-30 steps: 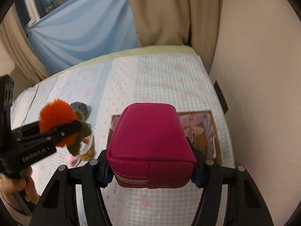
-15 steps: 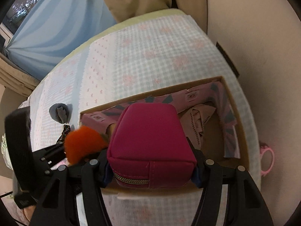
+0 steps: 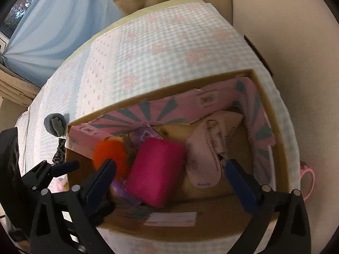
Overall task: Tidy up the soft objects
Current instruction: 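Carry the pompom and pouch into the box and open both tools, then lift both tools away from the box toward the remaining items, then grasp the pink towel roll with the left tool while the right tool grasps the slipper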
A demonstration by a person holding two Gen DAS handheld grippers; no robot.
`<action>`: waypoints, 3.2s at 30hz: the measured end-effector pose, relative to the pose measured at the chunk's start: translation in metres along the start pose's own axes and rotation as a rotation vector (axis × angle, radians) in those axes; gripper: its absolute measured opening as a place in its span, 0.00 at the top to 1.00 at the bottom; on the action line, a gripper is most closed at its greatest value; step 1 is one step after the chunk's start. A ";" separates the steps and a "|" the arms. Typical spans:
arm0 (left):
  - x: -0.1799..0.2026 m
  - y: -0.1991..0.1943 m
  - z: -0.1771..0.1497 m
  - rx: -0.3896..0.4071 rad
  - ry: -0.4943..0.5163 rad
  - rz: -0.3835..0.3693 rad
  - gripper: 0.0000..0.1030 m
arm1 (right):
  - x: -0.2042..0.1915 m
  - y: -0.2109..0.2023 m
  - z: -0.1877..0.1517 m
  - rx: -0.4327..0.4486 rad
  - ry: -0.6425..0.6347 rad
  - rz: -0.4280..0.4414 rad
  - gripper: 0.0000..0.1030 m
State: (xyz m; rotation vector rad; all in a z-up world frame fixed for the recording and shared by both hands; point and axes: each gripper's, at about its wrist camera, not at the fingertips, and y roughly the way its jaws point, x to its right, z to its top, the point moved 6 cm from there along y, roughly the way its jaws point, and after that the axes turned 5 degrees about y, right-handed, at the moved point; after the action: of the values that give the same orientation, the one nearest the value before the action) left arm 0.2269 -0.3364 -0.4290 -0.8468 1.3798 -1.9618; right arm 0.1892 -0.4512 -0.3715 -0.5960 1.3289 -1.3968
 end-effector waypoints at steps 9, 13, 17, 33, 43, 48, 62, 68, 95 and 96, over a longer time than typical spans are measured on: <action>-0.009 -0.022 -0.020 0.008 -0.084 -0.005 0.00 | -0.002 -0.018 -0.002 0.045 -0.016 -0.002 0.01; -0.007 -0.042 -0.022 0.036 -0.080 0.001 0.00 | -0.011 -0.036 -0.004 0.069 -0.043 -0.003 0.01; -0.003 -0.069 -0.018 0.081 -0.082 0.017 0.00 | -0.020 -0.062 -0.007 0.096 -0.062 -0.009 0.01; -0.005 -0.255 -0.054 0.337 -0.102 0.147 0.00 | -0.104 -0.213 -0.036 0.289 -0.187 -0.045 0.01; -0.029 -0.337 -0.120 0.473 -0.182 0.235 0.00 | -0.162 -0.275 -0.074 0.427 -0.291 -0.066 0.01; -0.048 -0.353 -0.156 0.485 -0.258 0.294 0.00 | -0.184 -0.273 -0.083 0.432 -0.303 0.011 0.01; -0.106 -0.344 -0.236 0.435 -0.291 0.317 0.00 | -0.248 -0.211 -0.135 0.369 -0.355 0.056 0.01; -0.136 -0.320 -0.245 0.404 -0.215 0.238 0.00 | -0.269 -0.184 -0.153 0.356 -0.268 0.008 0.01; -0.238 -0.052 -0.244 0.250 0.041 0.018 0.14 | -0.281 0.119 -0.175 0.180 -0.112 -0.045 0.19; -0.240 -0.044 -0.244 0.247 0.043 0.015 0.17 | -0.280 0.123 -0.174 0.181 -0.111 -0.042 0.19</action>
State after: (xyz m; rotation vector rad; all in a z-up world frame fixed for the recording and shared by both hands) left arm 0.1829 0.0000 -0.4899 -0.6808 1.1326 -2.0964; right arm 0.1635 -0.1075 -0.4447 -0.5737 1.0949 -1.4782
